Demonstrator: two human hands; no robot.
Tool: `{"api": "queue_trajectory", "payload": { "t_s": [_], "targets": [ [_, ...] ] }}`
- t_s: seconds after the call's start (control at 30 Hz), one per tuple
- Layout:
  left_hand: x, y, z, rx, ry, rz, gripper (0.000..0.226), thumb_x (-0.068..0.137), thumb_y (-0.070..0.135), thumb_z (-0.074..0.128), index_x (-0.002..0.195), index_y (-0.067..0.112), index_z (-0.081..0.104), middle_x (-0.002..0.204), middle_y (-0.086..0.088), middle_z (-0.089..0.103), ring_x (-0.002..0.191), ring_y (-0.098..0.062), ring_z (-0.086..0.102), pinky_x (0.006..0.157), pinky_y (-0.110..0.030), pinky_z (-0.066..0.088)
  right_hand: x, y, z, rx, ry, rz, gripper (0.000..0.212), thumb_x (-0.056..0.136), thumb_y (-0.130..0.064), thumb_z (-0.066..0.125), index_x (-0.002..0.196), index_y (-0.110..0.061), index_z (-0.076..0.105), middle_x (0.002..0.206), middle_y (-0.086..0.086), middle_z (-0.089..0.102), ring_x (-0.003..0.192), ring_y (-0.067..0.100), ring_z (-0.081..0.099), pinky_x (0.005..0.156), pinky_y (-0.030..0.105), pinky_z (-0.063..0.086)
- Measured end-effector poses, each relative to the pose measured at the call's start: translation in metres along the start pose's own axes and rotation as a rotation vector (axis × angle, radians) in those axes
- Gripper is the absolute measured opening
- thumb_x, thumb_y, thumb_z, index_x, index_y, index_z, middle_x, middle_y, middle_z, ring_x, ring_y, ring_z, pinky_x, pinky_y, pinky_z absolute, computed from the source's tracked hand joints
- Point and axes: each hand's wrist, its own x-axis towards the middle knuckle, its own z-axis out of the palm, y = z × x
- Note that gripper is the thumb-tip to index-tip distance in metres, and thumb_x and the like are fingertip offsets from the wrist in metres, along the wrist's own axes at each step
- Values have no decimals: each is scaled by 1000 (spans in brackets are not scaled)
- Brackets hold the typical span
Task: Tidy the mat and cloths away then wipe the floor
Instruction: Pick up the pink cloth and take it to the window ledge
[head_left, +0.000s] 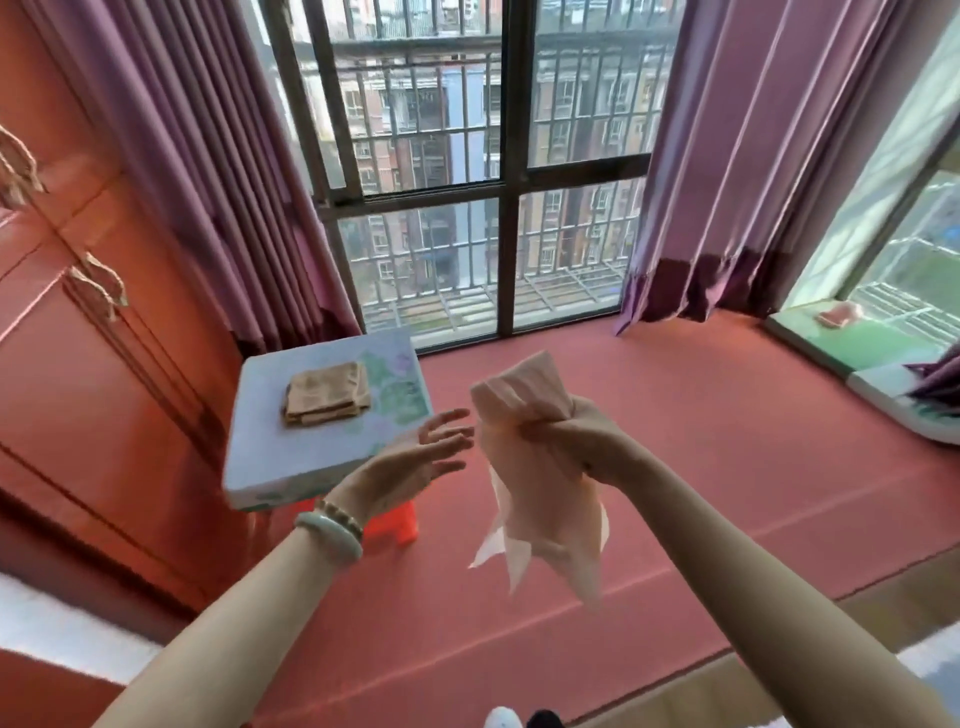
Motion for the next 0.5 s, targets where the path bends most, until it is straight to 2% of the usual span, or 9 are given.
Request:
{"api": "queue_trajectory", "payload": {
  "t_s": [0.07,0.13,0.2,0.27,0.33,0.4,0.5],
  "targets": [
    [44,14,14,86,-60,10,100,46,59,87,128,21,45,133,-5,55,117,-8,55,88,-18,45,33,-10,-21,70,61,1,27,66,-5,74,93,-6,68,79,4,68,72,14,64,64,23,53],
    [81,26,34,157,-179,34,104,49,68,79,129,14,42,120,7,62,105,5,58,84,-11,44,63,-18,-39,152,171,7,18,76,0,71,92,-5,68,82,8,67,74,18,64,68,27,54],
    [118,33,52,171,-266,26,109,51,69,78,132,7,40,116,6,64,104,-1,60,88,-18,48,91,-21,-58,225,314,1,16,79,0,68,94,-5,68,85,10,67,77,21,63,74,33,53],
    [163,33,64,127,-299,-7,107,52,67,79,133,9,41,118,-2,65,109,-12,61,93,-29,49,118,-21,-82,224,481,-24,21,77,-3,72,97,-5,69,87,9,68,77,19,64,76,33,53],
    [206,36,74,46,-330,-65,96,51,66,80,125,14,48,110,1,70,102,-13,65,84,-26,52,143,-18,-109,238,620,-24,23,74,-5,74,96,-5,69,83,6,68,72,15,64,70,28,53],
    [247,43,84,72,-348,-94,85,51,58,85,118,17,55,105,0,71,97,-15,67,80,-26,54,168,-13,-141,288,729,-10,24,74,-6,76,96,-2,68,78,4,66,67,15,62,65,25,52],
    [316,51,94,194,-371,-76,54,61,27,85,109,16,64,103,-4,71,98,-19,65,84,-29,53,207,-8,-188,333,844,9,22,73,-7,77,92,-1,67,75,4,65,71,19,62,71,30,51]
  ]
}}
